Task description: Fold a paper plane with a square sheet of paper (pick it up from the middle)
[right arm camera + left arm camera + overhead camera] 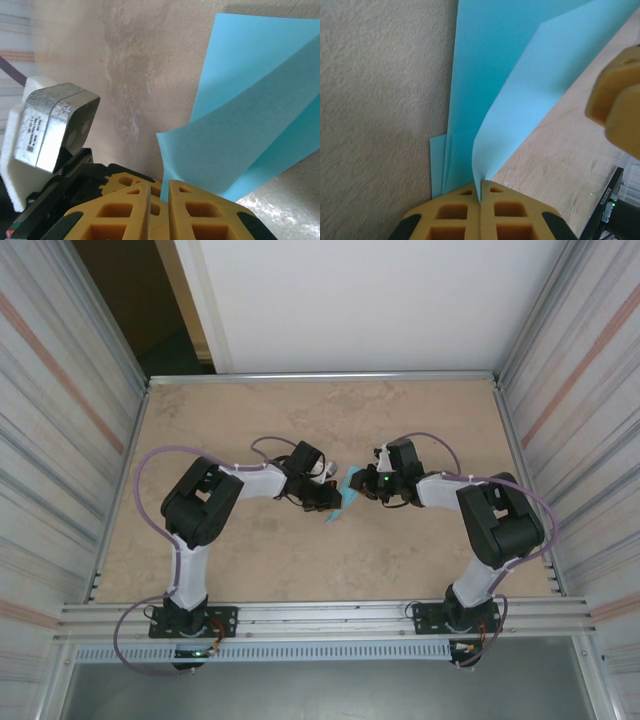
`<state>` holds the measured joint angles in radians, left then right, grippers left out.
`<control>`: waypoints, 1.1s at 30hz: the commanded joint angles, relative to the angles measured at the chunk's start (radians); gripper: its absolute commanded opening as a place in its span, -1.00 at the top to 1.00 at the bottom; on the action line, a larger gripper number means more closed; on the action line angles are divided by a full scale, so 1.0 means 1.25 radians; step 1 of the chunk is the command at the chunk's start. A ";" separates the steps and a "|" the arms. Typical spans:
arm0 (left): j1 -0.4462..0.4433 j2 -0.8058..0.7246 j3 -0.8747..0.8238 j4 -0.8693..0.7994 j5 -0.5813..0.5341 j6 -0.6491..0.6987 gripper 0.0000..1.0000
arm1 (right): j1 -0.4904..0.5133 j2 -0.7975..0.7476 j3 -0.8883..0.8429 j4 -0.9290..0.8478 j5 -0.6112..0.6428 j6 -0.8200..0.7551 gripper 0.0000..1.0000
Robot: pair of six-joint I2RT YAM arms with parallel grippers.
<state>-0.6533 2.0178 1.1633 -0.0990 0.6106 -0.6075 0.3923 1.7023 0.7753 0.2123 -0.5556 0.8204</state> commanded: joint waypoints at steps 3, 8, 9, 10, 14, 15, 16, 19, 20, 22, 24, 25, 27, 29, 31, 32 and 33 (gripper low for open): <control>0.010 0.026 -0.002 -0.027 -0.011 -0.004 1.00 | 0.018 0.025 0.025 0.012 -0.023 -0.014 0.69; 0.010 0.029 0.000 -0.034 -0.012 -0.002 1.00 | 0.022 0.041 0.028 0.014 -0.026 -0.010 0.71; 0.010 0.029 0.000 -0.036 -0.012 -0.002 1.00 | 0.023 0.045 0.027 0.012 -0.025 -0.008 0.71; 0.010 0.029 0.000 -0.037 -0.012 -0.002 1.00 | 0.022 0.048 0.027 0.008 -0.018 -0.007 0.71; 0.010 0.029 0.000 -0.041 -0.012 0.002 1.00 | 0.023 0.057 0.032 -0.023 0.015 -0.006 0.71; 0.010 0.029 0.000 -0.043 -0.012 0.003 0.99 | 0.023 0.060 0.033 -0.028 0.021 -0.005 0.71; 0.010 0.028 0.000 -0.043 -0.012 0.005 0.99 | 0.023 0.060 0.035 -0.032 0.026 -0.005 0.71; 0.010 0.029 -0.002 -0.045 -0.011 0.006 0.98 | 0.022 0.065 0.036 -0.037 0.033 -0.003 0.71; 0.010 0.029 -0.002 -0.045 -0.011 0.006 0.97 | 0.021 0.067 0.036 -0.037 0.034 -0.003 0.71; 0.010 0.028 -0.002 -0.045 -0.011 0.007 0.97 | 0.021 0.071 0.037 -0.038 0.037 -0.002 0.71; 0.010 0.029 -0.002 -0.045 -0.011 0.005 0.97 | 0.021 0.075 0.041 -0.047 0.044 -0.001 0.71; 0.010 0.029 -0.002 -0.045 -0.010 0.006 0.97 | 0.021 0.077 0.040 -0.046 0.043 -0.001 0.71; 0.010 0.030 -0.001 -0.046 -0.010 0.006 0.96 | 0.022 0.081 0.042 -0.046 0.043 0.000 0.71; 0.010 0.029 0.000 -0.048 -0.010 0.006 0.96 | 0.020 0.083 0.044 -0.052 0.046 0.002 0.71; 0.010 0.030 0.000 -0.050 -0.011 0.007 0.96 | 0.021 0.083 0.044 -0.060 0.053 0.003 0.71; 0.010 0.030 0.000 -0.051 -0.012 0.007 0.95 | 0.020 0.082 0.044 -0.064 0.056 0.003 0.71; 0.010 0.030 0.000 -0.052 -0.013 0.007 0.95 | 0.021 0.082 0.044 -0.069 0.061 0.003 0.71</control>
<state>-0.6533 2.0182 1.1633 -0.1001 0.6106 -0.6067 0.4149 1.7897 0.8082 0.1719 -0.5125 0.8219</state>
